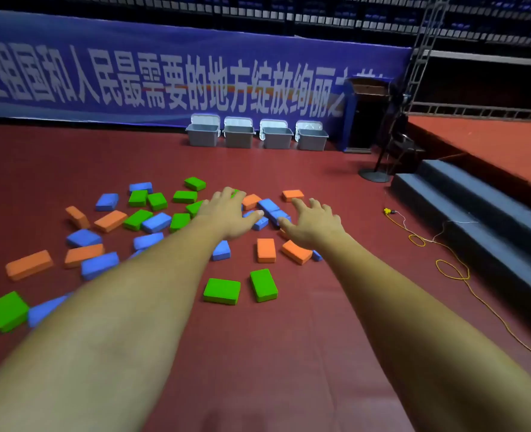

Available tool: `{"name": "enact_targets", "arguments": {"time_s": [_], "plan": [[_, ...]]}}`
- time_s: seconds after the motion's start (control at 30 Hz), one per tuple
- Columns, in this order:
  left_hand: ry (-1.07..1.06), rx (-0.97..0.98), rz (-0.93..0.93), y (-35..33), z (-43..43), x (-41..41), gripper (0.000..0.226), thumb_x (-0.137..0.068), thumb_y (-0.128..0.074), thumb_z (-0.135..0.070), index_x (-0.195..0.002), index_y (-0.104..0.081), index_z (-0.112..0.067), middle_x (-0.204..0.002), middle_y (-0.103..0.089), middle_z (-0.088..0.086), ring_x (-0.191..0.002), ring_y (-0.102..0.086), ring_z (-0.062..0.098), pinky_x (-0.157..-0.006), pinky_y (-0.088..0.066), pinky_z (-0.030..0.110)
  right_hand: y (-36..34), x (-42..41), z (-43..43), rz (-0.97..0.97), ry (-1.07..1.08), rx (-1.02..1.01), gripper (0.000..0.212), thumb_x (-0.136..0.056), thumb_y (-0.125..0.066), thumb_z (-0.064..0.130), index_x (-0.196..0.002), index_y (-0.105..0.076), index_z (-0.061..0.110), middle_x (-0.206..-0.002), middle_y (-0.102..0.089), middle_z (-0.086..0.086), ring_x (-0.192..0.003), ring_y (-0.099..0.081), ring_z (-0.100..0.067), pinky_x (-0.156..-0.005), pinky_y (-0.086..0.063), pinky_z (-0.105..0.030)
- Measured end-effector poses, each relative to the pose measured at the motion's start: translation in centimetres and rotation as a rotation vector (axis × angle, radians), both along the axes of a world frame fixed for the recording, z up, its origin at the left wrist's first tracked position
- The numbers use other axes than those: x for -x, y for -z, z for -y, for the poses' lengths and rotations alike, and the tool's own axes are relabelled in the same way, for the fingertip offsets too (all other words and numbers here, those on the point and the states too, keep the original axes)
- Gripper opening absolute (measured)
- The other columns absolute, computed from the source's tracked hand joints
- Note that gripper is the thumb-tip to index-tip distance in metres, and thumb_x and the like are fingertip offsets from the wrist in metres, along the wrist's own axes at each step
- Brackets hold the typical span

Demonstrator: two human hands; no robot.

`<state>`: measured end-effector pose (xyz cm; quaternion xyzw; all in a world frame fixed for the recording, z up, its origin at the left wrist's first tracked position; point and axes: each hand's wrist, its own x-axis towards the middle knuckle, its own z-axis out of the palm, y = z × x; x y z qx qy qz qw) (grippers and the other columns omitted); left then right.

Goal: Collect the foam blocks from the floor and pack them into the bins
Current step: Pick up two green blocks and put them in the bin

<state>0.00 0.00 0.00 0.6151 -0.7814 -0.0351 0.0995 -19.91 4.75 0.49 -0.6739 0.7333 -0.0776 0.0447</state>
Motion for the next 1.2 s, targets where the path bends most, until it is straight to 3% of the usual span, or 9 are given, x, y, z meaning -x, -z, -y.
{"name": "enact_targets", "arguments": {"time_s": [0.1, 0.37, 0.7, 0.87, 1.07, 1.2], "plan": [[0.002, -0.001, -0.008, 1.2, 3.7, -0.3, 0.074, -0.095, -0.044, -0.069, -0.149, -0.041, -0.019, -0.150, -0.042, 0.010, -0.138, -0.042, 0.033, -0.109, -0.037, 0.047, 1.3, -0.4, 3.9, 0.011, 0.021, -0.017, 0.069, -0.097, -0.039, 0.066, -0.156, -0.029, 0.032, -0.159, -0.034, -0.011, -0.140, -0.036, -0.039, -0.109, -0.033, -0.053], [0.013, -0.091, 0.060, 4.4, 11.7, -1.5, 0.072, -0.096, -0.037, -0.070, -0.147, -0.045, -0.020, -0.151, -0.045, 0.009, -0.139, -0.042, 0.032, -0.113, -0.033, 0.046, 3.8, -1.1, 11.8, -0.016, 0.012, -0.102, 0.068, -0.097, -0.038, 0.066, -0.155, -0.030, 0.031, -0.156, -0.037, -0.010, -0.140, -0.037, -0.038, -0.110, -0.032, -0.052], [-0.028, -0.096, 0.071, 5.3, 20.6, 1.4, 0.074, -0.096, -0.035, -0.069, -0.152, -0.039, -0.020, -0.156, -0.039, 0.010, -0.143, -0.037, 0.030, -0.115, -0.028, 0.046, 5.9, 1.2, 21.4, 0.009, -0.007, -0.129, 0.071, -0.098, -0.037, 0.067, -0.159, -0.023, 0.034, -0.163, -0.028, -0.010, -0.146, -0.030, -0.037, -0.114, -0.030, -0.054], [-0.060, -0.131, 0.087, 8.6, 26.9, 4.7, 0.077, -0.095, -0.034, -0.072, -0.154, -0.035, -0.023, -0.160, -0.032, 0.009, -0.147, -0.031, 0.029, -0.119, -0.023, 0.049, 9.4, 4.6, 28.6, 0.013, -0.031, -0.186, 0.071, -0.097, -0.038, 0.067, -0.158, -0.025, 0.034, -0.161, -0.030, -0.011, -0.143, -0.032, -0.041, -0.113, -0.031, -0.054], [-0.124, -0.226, 0.066, 13.0, 36.0, 9.0, 0.082, -0.095, -0.031, -0.073, -0.161, -0.012, -0.028, -0.167, -0.017, 0.006, -0.152, -0.020, 0.027, -0.122, -0.015, 0.050, 14.1, 9.2, 38.9, 0.035, -0.057, -0.307, 0.075, -0.096, -0.040, 0.069, -0.160, -0.021, 0.034, -0.166, -0.022, -0.011, -0.147, -0.027, -0.041, -0.115, -0.028, -0.057], [-0.177, -0.237, 0.023, 15.2, 41.3, 11.4, 0.080, -0.096, -0.031, -0.072, -0.160, -0.017, -0.027, -0.167, -0.017, 0.006, -0.152, -0.020, 0.027, -0.121, -0.015, 0.051, 16.0, 11.1, 45.3, 0.019, -0.084, -0.354, 0.076, -0.096, -0.039, 0.068, -0.161, -0.018, 0.034, -0.165, -0.022, -0.012, -0.148, -0.024, -0.041, -0.115, -0.027, -0.058]]}}
